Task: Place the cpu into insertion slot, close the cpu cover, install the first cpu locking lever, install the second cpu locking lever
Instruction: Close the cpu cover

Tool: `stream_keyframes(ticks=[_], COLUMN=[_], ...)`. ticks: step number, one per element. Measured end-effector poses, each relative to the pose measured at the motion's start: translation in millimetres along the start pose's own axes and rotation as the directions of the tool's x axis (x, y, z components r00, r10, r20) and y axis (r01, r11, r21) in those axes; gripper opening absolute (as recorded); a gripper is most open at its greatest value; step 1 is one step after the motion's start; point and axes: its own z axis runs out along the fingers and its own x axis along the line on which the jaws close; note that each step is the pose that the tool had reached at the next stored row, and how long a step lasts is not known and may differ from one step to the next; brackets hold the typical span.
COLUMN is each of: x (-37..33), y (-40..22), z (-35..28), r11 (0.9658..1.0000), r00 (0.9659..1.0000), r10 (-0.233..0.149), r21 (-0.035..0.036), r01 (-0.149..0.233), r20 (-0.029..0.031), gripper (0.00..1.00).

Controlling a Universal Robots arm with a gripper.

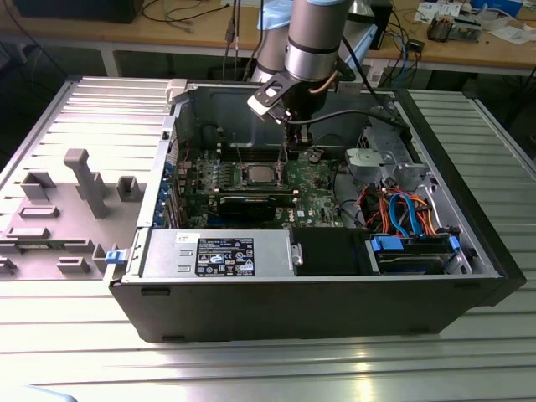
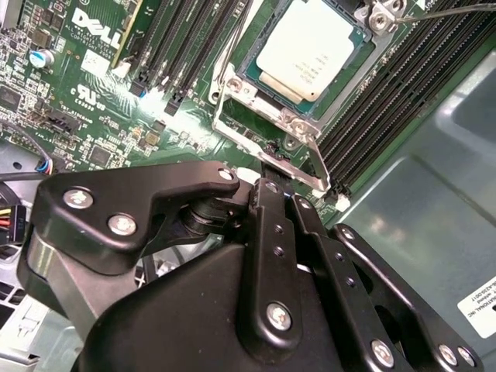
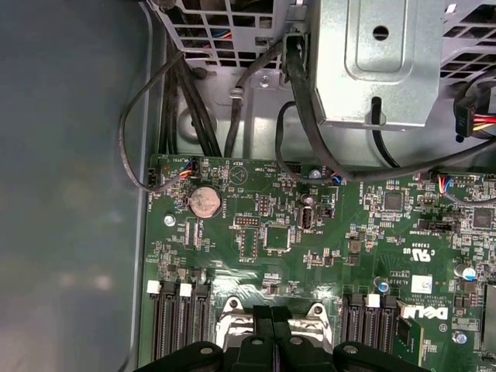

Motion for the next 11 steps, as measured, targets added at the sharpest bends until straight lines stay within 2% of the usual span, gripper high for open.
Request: stream_keyframes(ticks=[11], x=[0.3], y=[-4.3], z=[0.2], r11=[1.0000], r00=[1.0000], r10=[0.000], r21=[0.0000], r01=[0.000], r20=[0.0001], gripper=[0.11])
